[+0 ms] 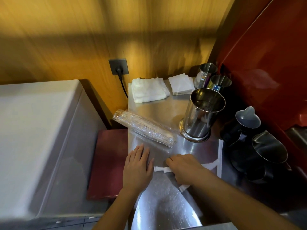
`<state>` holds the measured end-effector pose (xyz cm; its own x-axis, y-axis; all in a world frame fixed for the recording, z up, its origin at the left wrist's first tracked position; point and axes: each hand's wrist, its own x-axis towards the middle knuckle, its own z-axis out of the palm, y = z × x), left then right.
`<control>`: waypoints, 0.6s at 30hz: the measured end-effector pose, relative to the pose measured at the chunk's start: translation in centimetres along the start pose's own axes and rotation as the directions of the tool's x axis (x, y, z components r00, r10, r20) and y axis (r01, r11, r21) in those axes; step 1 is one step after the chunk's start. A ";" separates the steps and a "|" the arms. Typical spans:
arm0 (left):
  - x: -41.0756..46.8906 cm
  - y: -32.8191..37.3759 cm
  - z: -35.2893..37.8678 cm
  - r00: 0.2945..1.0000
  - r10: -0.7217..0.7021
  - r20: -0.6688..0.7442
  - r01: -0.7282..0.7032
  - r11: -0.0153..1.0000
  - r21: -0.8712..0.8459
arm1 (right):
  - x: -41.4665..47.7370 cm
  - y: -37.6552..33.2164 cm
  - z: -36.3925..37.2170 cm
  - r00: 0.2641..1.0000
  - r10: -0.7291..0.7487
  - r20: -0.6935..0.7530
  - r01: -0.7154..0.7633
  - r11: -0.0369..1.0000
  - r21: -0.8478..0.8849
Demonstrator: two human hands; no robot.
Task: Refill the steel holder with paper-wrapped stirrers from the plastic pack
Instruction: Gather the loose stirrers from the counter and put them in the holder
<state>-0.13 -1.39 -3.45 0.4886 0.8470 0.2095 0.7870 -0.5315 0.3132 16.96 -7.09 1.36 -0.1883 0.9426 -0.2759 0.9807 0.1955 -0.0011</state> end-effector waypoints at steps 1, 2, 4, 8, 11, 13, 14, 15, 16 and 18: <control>0.0 0.0 0.0 1.000 -0.002 0.000 0.002 1.000 0.000 | 0.1 -0.1 -0.1 1.000 0.010 0.022 -0.010 1.000 -0.011; 0.0 0.0 0.0 1.000 -0.002 0.001 0.002 1.000 0.000 | 0.1 -0.1 -0.4 0.999 0.012 0.036 -0.011 1.000 -0.018; 0.0 0.0 -0.1 1.000 -0.001 0.004 0.001 1.000 -0.004 | 0.1 0.0 -1.0 0.999 0.008 0.039 -0.008 1.000 -0.013; 0.0 -0.1 -0.1 1.000 0.007 0.004 -0.007 1.000 -0.008 | -0.2 1.0 -3.6 0.998 0.056 -0.020 -0.053 0.990 0.132; 0.0 0.0 -0.1 1.000 0.005 0.006 -0.005 1.000 -0.013 | -0.6 2.2 -6.8 0.983 0.118 -0.140 -0.071 0.952 0.298; 0.0 0.0 -0.2 1.000 0.003 0.010 -0.003 1.000 -0.016 | -1.4 2.9 -9.2 0.961 0.165 -0.221 -0.058 0.904 0.424; 0.0 0.1 -0.3 1.000 0.003 0.012 -0.003 1.000 -0.015 | -1.8 3.2 -10.4 0.944 0.187 -0.272 -0.037 0.879 0.475; 0.0 0.1 -0.4 1.000 0.003 0.014 -0.002 1.000 -0.011 | -2.3 3.5 -11.6 0.918 0.214 -0.334 -0.010 0.855 0.519; 0.1 0.1 -0.4 1.000 0.002 0.017 -0.002 1.000 -0.009 | -2.8 3.8 -12.6 0.883 0.246 -0.399 0.020 0.830 0.557; 0.0 0.2 -0.5 1.000 -0.001 0.021 0.001 1.000 -0.007 | -3.6 4.5 -14.5 0.807 0.316 -0.499 0.080 0.779 0.622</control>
<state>-0.19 -1.44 -2.91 0.4957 0.8475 0.1899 0.7848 -0.5308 0.3198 21.25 -5.70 16.32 0.1321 0.9573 0.2571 0.7817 0.0589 -0.6208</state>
